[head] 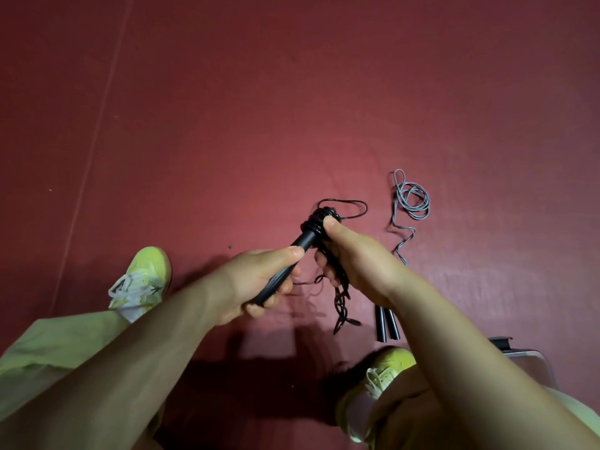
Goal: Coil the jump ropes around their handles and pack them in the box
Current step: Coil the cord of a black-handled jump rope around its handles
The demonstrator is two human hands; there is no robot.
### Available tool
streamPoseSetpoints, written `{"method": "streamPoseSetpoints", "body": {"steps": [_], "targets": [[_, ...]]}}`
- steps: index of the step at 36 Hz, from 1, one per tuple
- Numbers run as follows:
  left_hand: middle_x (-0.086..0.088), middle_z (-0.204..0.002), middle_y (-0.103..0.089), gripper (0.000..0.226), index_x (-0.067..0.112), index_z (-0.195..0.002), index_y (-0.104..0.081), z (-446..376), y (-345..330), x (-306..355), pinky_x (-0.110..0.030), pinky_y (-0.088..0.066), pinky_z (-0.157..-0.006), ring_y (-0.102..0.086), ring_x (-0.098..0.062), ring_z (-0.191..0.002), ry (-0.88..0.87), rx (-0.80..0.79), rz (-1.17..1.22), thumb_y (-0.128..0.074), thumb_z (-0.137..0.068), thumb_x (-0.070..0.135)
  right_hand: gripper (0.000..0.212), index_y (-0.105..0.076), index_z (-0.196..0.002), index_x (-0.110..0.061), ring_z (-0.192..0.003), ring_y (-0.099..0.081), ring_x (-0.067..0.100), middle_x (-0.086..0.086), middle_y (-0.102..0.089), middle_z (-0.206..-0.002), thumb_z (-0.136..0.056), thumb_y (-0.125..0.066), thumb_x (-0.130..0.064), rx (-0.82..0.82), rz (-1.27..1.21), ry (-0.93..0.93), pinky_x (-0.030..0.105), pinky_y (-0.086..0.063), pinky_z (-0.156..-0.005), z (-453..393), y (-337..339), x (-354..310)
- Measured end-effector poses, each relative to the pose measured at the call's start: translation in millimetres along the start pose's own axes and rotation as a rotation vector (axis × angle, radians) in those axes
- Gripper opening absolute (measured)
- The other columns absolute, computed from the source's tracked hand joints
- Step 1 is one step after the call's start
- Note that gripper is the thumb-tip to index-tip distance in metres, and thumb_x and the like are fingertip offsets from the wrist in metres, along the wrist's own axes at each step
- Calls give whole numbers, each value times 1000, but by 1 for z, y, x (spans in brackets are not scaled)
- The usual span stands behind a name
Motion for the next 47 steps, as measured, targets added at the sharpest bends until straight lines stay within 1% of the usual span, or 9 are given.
{"method": "streamPoseSetpoints", "body": {"steps": [4, 9, 13, 18, 25, 30, 37, 41, 47], "targets": [[-2, -61, -47, 40, 11, -80, -58, -7, 13, 1, -33, -44, -59, -47, -18, -55, -125, 177, -350, -60, -83, 51, 51, -61, -85, -8, -46, -42, 16, 3, -51, -60, -99, -37, -51, 45, 118, -69, 27, -33, -45, 1, -1, 5], [-3, -63, -49, 27, 11, -85, -59, -6, 9, 4, -26, -39, -53, -48, -17, -49, -137, 142, -179, -59, -88, 38, 43, -60, -83, -9, -45, -39, 14, 1, -48, -59, -100, -40, -43, 73, 28, -37, 27, -31, -46, 0, 0, 5], [-1, -59, -57, 36, 14, -84, -65, 2, -1, 0, -18, -29, -41, -50, -13, -41, 42, -178, 212, -73, -67, 44, 37, -60, -92, -6, -48, -39, 14, -1, -47, -59, -95, -49, -41, 13, -121, 10, 26, -31, -48, -2, -2, 2], [-8, -67, -65, 48, 14, -78, -74, 11, -22, -1, -37, -58, -56, -65, -21, -55, 38, -545, 556, -94, -39, 32, 31, -53, -76, -14, -55, -42, 16, 5, -47, -65, -83, -50, -44, -103, -262, 68, 27, -37, -55, -1, -8, -6], [-3, -60, -63, 5, 14, -88, -60, 5, -6, 5, -25, -47, -52, -61, -20, -54, -76, -121, 178, -60, -84, 12, 63, -62, -109, 4, -50, -48, 17, 8, -56, -67, -93, -46, -55, -18, -118, -37, 25, -43, -46, -1, -5, 2], [-5, -65, -64, 33, 8, -88, -60, -6, -1, -3, -36, -49, -64, -60, -21, -59, -179, 12, -197, -74, -64, 26, 59, -55, -66, -11, -43, -44, 16, 4, -52, -53, -94, -39, -60, 66, 178, -68, 23, -38, -45, 5, -2, -1], [2, -67, -58, 32, 20, -81, -56, -9, 5, -3, -33, -44, -60, -57, -16, -60, -226, 156, -539, -70, -63, 43, 53, -61, -73, -12, -46, -35, 16, 0, -44, -57, -84, -49, -62, 137, 297, -79, 27, -29, -46, 7, 1, -1], [3, -69, -59, 21, 18, -88, -57, -1, -6, -2, -25, -45, -58, -57, -8, -58, -114, -54, -158, -71, -78, 31, 45, -46, -60, -17, -43, -28, 14, -5, -36, -47, -89, -51, -51, 185, 219, 54, 30, -23, -47, 7, 5, -10], [-3, -66, -56, 44, 12, -93, -63, 12, -25, -9, -20, -43, -41, -52, -13, -48, 87, -493, 301, -67, -70, 50, 36, -43, -60, -14, -46, -31, 17, -3, -38, -45, -79, -45, -45, 152, 57, 144, 31, -23, -48, 10, 0, -20]]}}
Point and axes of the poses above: each hand's wrist, its own z-axis away from the middle knuckle, its own y-axis out of the back of the hand, x = y × z, the point moved 5 cm from there along -z, towards the middle knuckle
